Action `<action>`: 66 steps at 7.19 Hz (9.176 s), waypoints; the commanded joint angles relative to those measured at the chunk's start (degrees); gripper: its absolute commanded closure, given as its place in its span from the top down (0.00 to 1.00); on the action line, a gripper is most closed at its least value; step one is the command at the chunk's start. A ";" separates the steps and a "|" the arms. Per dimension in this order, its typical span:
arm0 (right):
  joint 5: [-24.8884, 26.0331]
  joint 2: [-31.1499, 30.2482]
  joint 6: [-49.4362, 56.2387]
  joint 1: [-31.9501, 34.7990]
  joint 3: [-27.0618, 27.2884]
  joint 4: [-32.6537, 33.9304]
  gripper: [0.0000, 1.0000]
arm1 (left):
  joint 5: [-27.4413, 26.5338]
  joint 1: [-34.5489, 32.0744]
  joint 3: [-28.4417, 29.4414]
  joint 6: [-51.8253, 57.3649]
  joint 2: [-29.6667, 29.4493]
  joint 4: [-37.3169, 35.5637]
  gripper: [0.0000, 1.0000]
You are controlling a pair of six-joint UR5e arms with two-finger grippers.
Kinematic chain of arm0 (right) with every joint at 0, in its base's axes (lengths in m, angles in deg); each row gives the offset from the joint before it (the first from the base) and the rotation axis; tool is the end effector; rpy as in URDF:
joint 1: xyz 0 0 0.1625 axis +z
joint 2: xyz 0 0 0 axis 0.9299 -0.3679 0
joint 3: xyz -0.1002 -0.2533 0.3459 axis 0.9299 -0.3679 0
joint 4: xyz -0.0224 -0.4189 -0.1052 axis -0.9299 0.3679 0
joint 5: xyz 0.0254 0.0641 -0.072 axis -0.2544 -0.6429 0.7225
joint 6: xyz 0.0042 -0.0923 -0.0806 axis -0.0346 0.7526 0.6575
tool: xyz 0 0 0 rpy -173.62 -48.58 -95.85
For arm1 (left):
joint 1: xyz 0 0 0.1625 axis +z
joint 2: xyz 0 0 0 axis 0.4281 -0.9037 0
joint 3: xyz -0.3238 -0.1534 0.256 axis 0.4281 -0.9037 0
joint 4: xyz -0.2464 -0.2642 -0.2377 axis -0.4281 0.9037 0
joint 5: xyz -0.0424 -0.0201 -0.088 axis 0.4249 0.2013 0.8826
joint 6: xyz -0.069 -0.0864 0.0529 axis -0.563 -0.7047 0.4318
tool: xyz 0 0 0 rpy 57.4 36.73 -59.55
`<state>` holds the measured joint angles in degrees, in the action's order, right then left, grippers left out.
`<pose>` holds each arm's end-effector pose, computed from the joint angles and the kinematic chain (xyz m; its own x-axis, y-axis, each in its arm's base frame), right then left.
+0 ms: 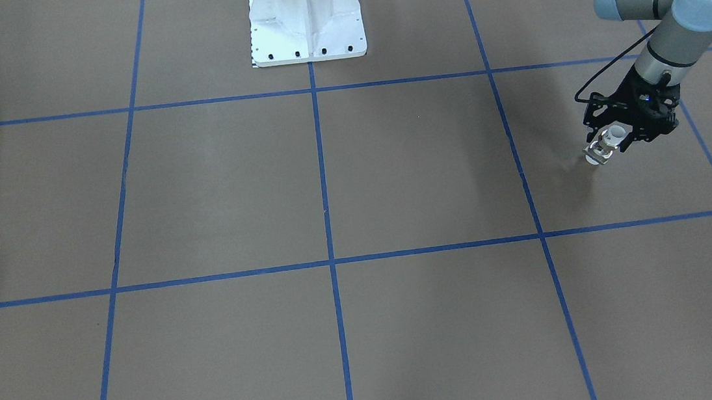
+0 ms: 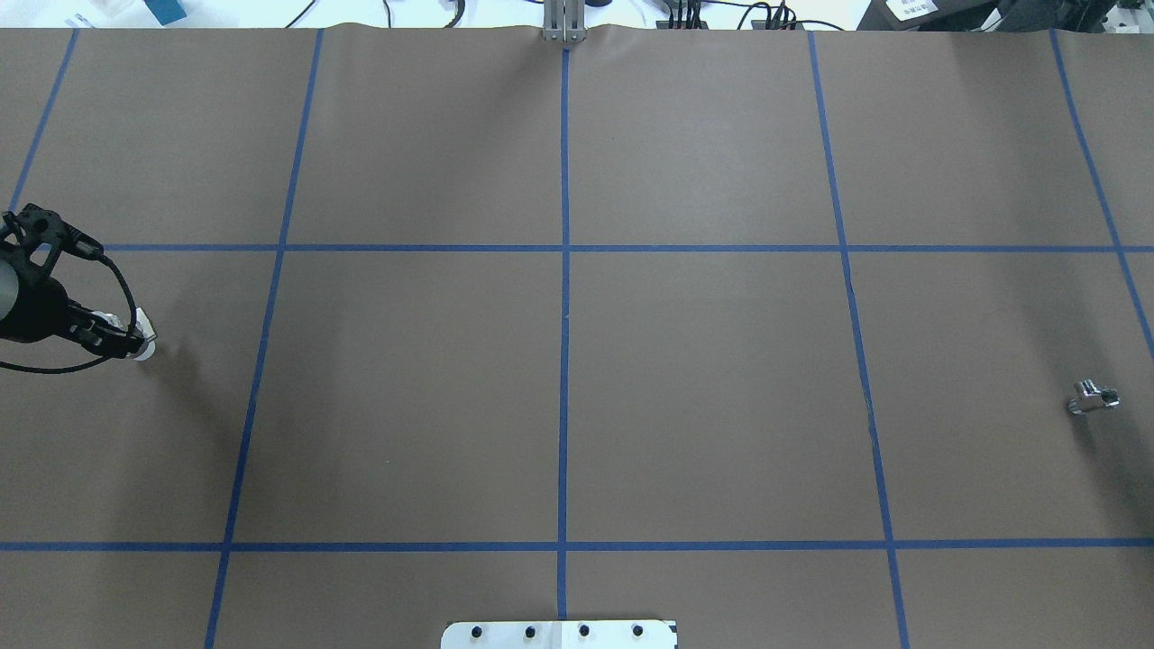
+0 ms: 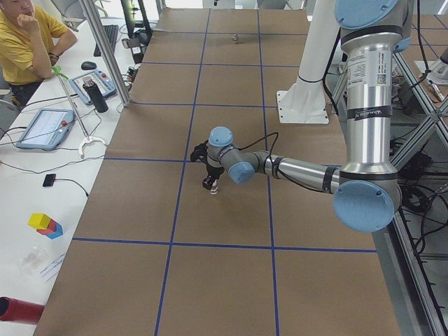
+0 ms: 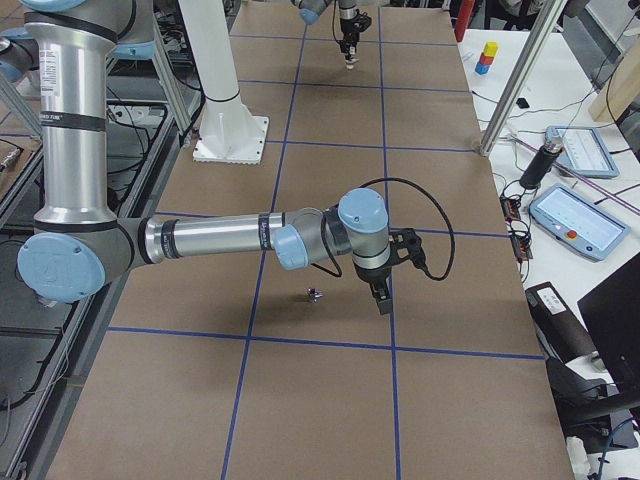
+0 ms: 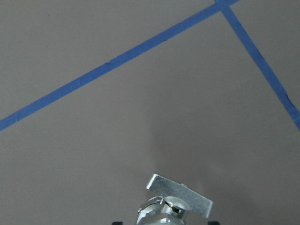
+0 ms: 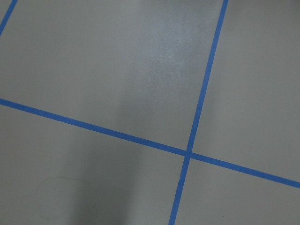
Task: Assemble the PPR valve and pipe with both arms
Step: 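Carry the white valve with the left gripper to the table center, then release the valve upright and withdraw the left gripper, then lower the right gripper onto the chrome pipe fitting and grasp it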
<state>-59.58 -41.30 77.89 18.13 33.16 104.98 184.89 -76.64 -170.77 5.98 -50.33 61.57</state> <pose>0.0211 -0.5128 0.6050 0.7337 -0.2582 0.6285 0.0406 0.9400 0.3387 0.2687 -0.4557 0.5769 0.6434 0.4880 -0.5898 -0.2358 0.8594 0.4538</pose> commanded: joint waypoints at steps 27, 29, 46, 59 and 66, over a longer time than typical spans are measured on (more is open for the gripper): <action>0.00 0.00 0.26 -0.15 -0.70 -0.38 1.00 | -13.78 25.10 15.30 -40.60 -53.61 -29.28 0.82; 0.00 0.00 0.18 -0.15 -0.70 -0.38 1.00 | -14.92 25.10 14.78 -40.51 -53.43 -28.15 0.99; 11.07 -14.86 -32.96 -27.39 -3.04 -40.68 1.00 | 15.12 -40.99 -2.10 40.62 -3.60 -33.76 1.00; 11.34 -17.49 -33.14 -31.88 -3.16 -41.69 0.55 | 15.22 -40.91 -1.49 40.44 -3.69 -33.67 1.00; 12.39 -16.01 -33.05 -32.14 -2.38 -41.69 0.00 | 16.36 -40.91 -1.58 40.35 -2.64 -33.67 1.00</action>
<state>-47.20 -58.29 44.84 -13.98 30.33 63.29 201.10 -117.55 -172.32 46.34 -53.38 27.90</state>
